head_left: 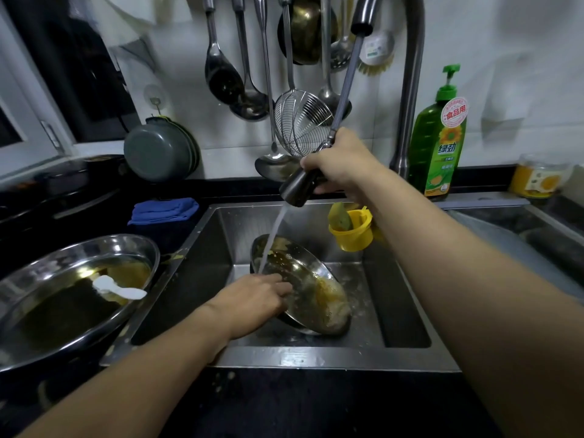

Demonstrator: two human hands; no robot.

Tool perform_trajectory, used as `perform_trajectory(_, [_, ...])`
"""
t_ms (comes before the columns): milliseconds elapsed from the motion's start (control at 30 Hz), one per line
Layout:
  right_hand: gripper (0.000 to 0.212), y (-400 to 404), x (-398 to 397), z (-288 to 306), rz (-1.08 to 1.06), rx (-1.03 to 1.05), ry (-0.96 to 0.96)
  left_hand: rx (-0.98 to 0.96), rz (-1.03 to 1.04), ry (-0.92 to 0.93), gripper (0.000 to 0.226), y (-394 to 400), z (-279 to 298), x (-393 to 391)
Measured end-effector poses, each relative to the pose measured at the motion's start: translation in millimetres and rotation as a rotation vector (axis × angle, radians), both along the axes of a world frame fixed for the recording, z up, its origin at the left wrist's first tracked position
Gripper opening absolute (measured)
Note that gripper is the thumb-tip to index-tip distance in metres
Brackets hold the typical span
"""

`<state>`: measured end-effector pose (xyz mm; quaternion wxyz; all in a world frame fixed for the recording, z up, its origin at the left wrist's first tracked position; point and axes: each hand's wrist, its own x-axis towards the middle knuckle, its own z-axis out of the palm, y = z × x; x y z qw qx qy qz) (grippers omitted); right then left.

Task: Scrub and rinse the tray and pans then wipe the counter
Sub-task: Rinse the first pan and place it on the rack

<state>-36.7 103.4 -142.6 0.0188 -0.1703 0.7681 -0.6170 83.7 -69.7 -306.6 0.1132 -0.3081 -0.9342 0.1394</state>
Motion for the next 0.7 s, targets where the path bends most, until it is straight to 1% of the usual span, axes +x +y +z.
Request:
perform_trajectory(100, [0.043, -9, -7, -4, -0.047, -0.011, 0.024, 0.014, -0.021, 0.003, 0.017, 1, 0, 0])
perform_trajectory(233, [0.049, -17, -19, -9, -0.133, 0.009, 0.089, -0.017, -0.043, 0.03, 0.016, 1, 0, -1])
perform_trajectory(333, [0.045, -18, -26, -13, -0.192, 0.045, 0.147, 0.016, -0.052, 0.047, 0.015, 0, 0, -1])
perform_trajectory(400, [0.043, -15, -29, -14, -0.22, 0.096, 0.196, 0.004, -0.054, 0.041, 0.013, 0, 1, 0])
perform_trajectory(533, [0.045, -5, -30, -15, -0.252, 0.162, 0.267, -0.066, -0.032, 0.034, 0.014, -1, -1, -1])
perform_trajectory(600, [0.044, 3, -30, -13, -0.263, 0.242, 0.309, -0.075, -0.02, 0.044, 0.014, -2, -1, -2])
perform_trajectory(700, [0.044, 16, -28, -9, -0.265, 0.365, 0.315, -0.082, -0.012, 0.067, 0.016, -3, -2, -2])
